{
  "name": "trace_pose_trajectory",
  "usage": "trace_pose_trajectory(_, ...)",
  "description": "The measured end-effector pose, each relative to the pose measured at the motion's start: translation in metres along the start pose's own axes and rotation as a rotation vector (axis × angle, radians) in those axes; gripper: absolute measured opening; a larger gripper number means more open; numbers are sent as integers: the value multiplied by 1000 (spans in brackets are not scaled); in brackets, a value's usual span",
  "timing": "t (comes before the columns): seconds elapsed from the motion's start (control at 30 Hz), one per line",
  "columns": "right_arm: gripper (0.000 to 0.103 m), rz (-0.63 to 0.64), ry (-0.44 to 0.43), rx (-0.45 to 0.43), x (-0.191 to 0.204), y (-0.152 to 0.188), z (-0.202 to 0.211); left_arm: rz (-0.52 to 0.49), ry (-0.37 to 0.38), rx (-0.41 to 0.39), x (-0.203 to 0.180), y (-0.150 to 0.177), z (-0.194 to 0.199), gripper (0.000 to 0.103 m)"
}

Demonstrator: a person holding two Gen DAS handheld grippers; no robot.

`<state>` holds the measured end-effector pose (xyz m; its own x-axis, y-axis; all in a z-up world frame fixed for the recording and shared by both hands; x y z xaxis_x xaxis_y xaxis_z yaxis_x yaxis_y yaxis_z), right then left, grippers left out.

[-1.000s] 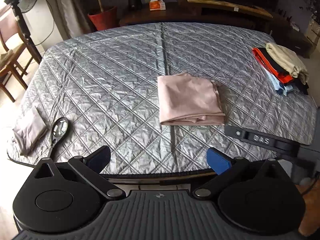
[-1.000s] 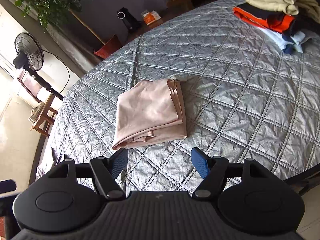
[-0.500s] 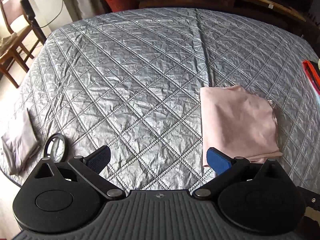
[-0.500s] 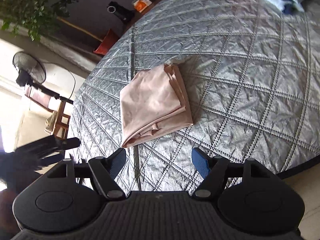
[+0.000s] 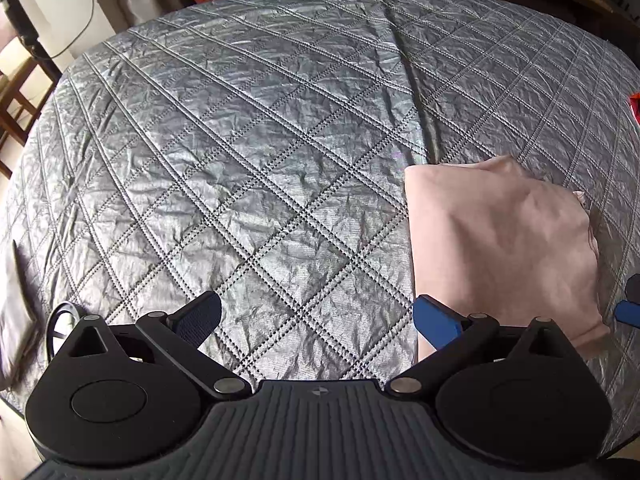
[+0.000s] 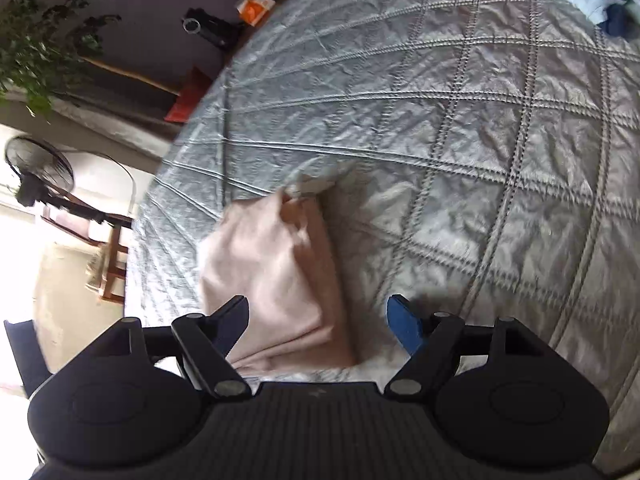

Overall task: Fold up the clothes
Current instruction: 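Lower the right tool onto the folded pink bundle and grasp it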

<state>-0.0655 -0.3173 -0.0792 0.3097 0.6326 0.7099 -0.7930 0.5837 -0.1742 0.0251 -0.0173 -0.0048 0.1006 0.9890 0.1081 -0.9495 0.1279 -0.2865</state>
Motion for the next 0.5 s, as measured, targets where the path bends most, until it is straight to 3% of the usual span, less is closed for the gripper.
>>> trace_pose_trajectory(0.1, 73, 83, 7, 5, 3, -4, -3, -16, -5, -2, -2, -5, -6, 103)
trace_pose_trajectory(0.23, 87, 152, -27, 24, 11, -1, -11, -78, -53, 29, -8, -1, -18, 103)
trace_pose_trajectory(0.37, 91, 170, -80, 41, 18, -5, -20, -68, -65, 64, -8, 4, -33, 103)
trace_pose_trajectory(0.43, 85, 192, -102, 58, 22, -8, -24, -57, -57, 58, -7, 4, -34, 103)
trace_pose_trajectory(0.5, 66, 204, -137, 117, 26, -4, -33, -56, -59, 55, -6, 4, -34, 103)
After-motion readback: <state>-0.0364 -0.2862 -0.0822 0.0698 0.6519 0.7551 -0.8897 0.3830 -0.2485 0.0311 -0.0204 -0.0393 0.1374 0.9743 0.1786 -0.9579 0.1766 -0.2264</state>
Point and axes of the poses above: each gripper's, at about its wrist camera, not at the fingertips, and z roughly against the way its jaws point, x to its left, y to its underside, the point moved 8 cm from there along -z, roughly the way its jaws point, and after that the axes turned 4 degrees about x, right-handed, at the moved point
